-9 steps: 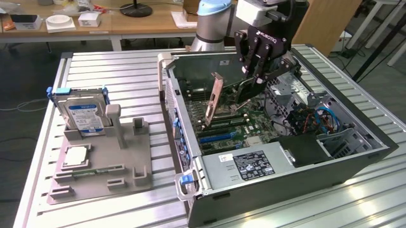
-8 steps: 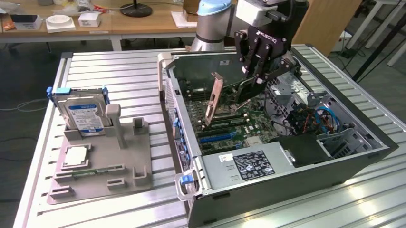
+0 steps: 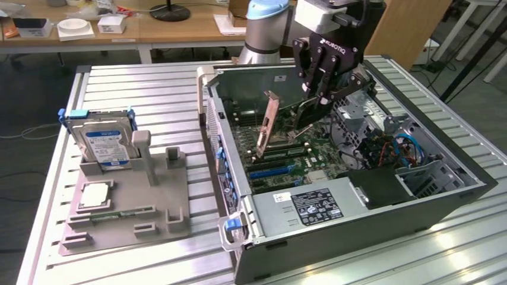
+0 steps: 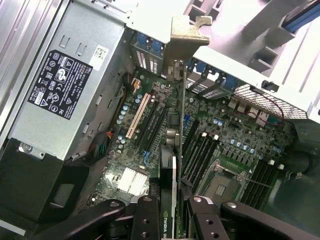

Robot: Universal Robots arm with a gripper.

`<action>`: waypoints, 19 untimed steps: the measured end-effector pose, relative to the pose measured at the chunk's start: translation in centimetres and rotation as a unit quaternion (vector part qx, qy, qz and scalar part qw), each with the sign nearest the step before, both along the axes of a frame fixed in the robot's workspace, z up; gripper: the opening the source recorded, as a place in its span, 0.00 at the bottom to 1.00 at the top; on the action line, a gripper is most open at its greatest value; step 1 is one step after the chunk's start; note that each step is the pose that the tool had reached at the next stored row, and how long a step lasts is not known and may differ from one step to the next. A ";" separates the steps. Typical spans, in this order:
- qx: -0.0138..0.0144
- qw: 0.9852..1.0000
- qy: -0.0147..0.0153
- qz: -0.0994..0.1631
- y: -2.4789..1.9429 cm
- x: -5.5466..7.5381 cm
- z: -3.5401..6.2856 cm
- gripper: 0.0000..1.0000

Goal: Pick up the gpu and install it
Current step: 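Insert the gpu into the slot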

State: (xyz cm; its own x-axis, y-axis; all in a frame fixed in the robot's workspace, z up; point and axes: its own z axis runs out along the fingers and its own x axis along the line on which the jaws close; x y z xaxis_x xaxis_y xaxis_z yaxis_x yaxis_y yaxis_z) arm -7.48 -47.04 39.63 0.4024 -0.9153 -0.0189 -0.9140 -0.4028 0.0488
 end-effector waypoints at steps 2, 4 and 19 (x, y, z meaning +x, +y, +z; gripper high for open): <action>0.000 1.000 0.000 0.000 0.00 0.0 0.00 0.26; 0.000 1.000 0.000 0.000 0.00 0.0 0.00 0.26; 0.003 0.997 0.000 -0.079 0.00 0.0 -0.78 0.26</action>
State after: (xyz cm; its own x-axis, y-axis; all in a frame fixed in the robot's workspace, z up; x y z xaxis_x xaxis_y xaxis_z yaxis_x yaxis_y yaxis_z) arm -7.48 -47.04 38.85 0.2531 -0.9672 -0.0241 -0.9661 -0.2539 0.0467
